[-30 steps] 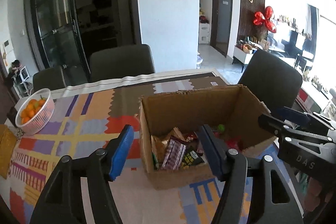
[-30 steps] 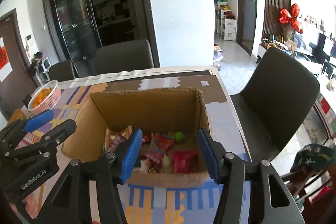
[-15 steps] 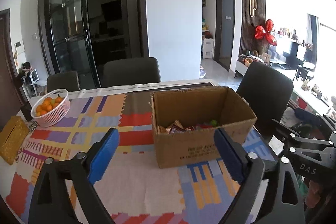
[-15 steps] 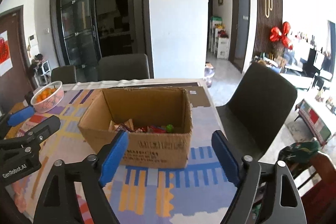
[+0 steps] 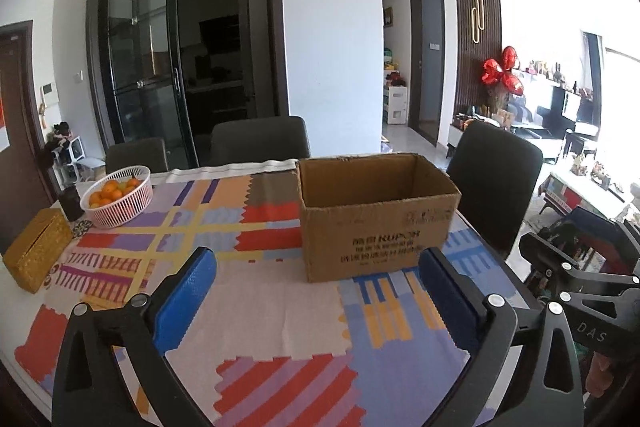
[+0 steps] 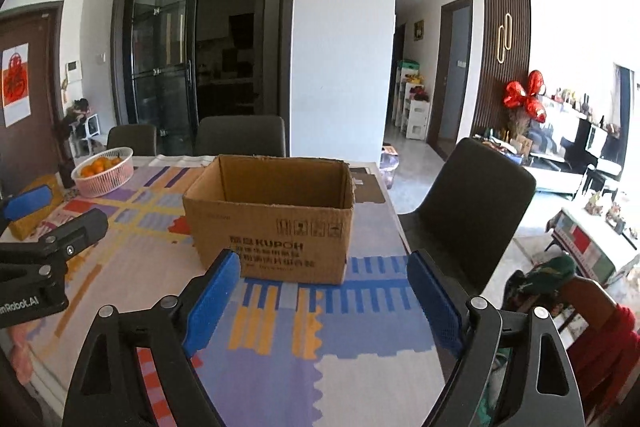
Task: Organize snacks
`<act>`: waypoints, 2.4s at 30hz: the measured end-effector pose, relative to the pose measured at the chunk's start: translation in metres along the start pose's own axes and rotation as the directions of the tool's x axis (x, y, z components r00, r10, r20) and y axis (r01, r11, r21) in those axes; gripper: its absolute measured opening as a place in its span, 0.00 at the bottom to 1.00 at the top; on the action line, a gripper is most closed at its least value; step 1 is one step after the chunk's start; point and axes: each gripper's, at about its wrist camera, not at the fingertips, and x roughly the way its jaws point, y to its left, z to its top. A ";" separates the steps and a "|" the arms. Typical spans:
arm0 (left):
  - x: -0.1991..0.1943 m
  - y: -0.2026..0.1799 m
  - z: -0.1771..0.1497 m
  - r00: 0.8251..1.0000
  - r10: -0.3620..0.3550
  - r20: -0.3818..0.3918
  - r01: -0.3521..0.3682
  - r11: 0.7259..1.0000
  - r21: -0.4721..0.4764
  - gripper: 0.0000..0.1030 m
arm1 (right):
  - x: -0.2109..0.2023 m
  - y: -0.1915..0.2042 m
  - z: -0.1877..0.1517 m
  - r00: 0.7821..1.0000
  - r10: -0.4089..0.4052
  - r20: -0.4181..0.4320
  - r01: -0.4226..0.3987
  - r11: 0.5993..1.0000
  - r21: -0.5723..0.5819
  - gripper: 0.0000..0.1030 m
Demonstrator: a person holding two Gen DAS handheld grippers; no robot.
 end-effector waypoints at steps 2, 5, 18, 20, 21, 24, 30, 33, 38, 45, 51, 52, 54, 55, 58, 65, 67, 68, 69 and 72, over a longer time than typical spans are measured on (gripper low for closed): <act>-0.006 0.000 -0.003 1.000 -0.011 -0.004 0.011 1.000 -0.009 1.00 | -0.008 0.002 -0.005 1.000 0.005 0.001 -0.005 1.000 0.002 0.86; -0.016 -0.001 -0.008 1.000 -0.018 0.001 0.018 1.000 -0.010 1.00 | -0.020 0.003 -0.010 1.000 0.005 0.008 -0.005 1.000 0.008 0.86; -0.044 -0.002 -0.016 1.000 -0.007 0.029 0.008 1.000 -0.017 1.00 | -0.056 0.004 -0.017 0.998 0.025 0.049 -0.027 0.999 0.023 0.86; -0.044 -0.001 -0.016 1.000 -0.009 0.029 0.010 1.000 -0.019 1.00 | -0.058 0.004 -0.017 0.998 0.033 0.051 -0.034 0.999 0.028 0.86; -0.044 -0.001 -0.017 1.000 -0.009 0.028 0.010 1.000 -0.019 1.00 | -0.058 0.004 -0.017 0.998 0.034 0.053 -0.036 0.999 0.031 0.86; -0.044 -0.001 -0.017 1.000 -0.012 0.028 0.012 1.000 -0.018 1.00 | -0.059 0.005 -0.017 0.998 0.038 0.054 -0.039 0.999 0.032 0.86; -0.041 -0.002 -0.019 0.999 -0.006 0.033 0.006 1.000 -0.013 1.00 | -0.059 0.005 -0.017 0.998 0.040 0.055 -0.042 0.998 0.040 0.86; -0.041 -0.003 -0.019 1.000 -0.003 0.030 0.003 1.000 -0.011 1.00 | -0.060 0.006 -0.018 0.998 0.029 0.061 -0.032 0.999 0.035 0.86; -0.040 -0.003 -0.019 1.000 -0.003 0.028 0.003 1.000 -0.010 1.00 | -0.059 0.006 -0.017 0.998 0.026 0.058 -0.029 0.999 0.040 0.86; -0.039 -0.004 -0.019 1.000 -0.004 0.029 0.004 1.000 -0.010 1.00 | -0.058 0.005 -0.019 0.998 0.023 0.059 -0.026 0.999 0.042 0.86; -0.038 -0.005 -0.019 1.000 -0.006 0.027 0.006 1.000 -0.010 1.00 | -0.058 0.005 -0.020 0.998 0.020 0.059 -0.023 0.999 0.041 0.86; -0.038 -0.005 -0.019 1.000 -0.005 0.028 0.005 1.000 -0.010 1.00 | -0.058 0.005 -0.019 0.998 0.021 0.059 -0.023 0.999 0.041 0.86; -0.038 -0.005 -0.019 1.000 -0.006 0.026 0.006 1.000 -0.011 1.00 | -0.058 0.005 -0.019 0.998 0.021 0.058 -0.024 0.999 0.040 0.86; -0.037 -0.005 -0.019 1.000 -0.006 0.025 0.007 1.000 -0.011 1.00 | -0.058 0.005 -0.019 0.998 0.021 0.059 -0.023 0.999 0.042 0.86; -0.035 -0.005 -0.020 1.000 -0.009 0.020 0.009 1.000 -0.015 1.00 | -0.058 0.005 -0.019 0.998 0.021 0.058 -0.023 0.999 0.040 0.86; -0.034 -0.004 -0.022 1.000 -0.001 0.019 0.002 1.000 -0.023 1.00 | -0.056 0.006 -0.020 0.998 0.021 0.051 -0.023 0.999 0.042 0.86; -0.033 -0.004 -0.022 1.000 -0.003 0.017 0.004 1.000 -0.023 1.00 | -0.055 0.006 -0.022 0.999 0.022 0.047 -0.024 0.999 0.042 0.86; -0.032 -0.005 -0.023 1.000 -0.001 0.015 0.001 1.000 -0.022 1.00 | -0.054 0.006 -0.023 0.999 0.022 0.045 -0.024 0.999 0.042 0.86; -0.032 -0.005 -0.023 1.000 -0.001 0.013 0.001 1.000 -0.023 1.00 | -0.054 0.007 -0.024 0.999 0.022 0.045 -0.024 0.999 0.041 0.86; -0.029 -0.004 -0.025 1.000 0.000 0.007 0.000 1.000 -0.023 1.00 | -0.053 0.007 -0.025 0.999 0.021 0.041 -0.023 0.999 0.041 0.86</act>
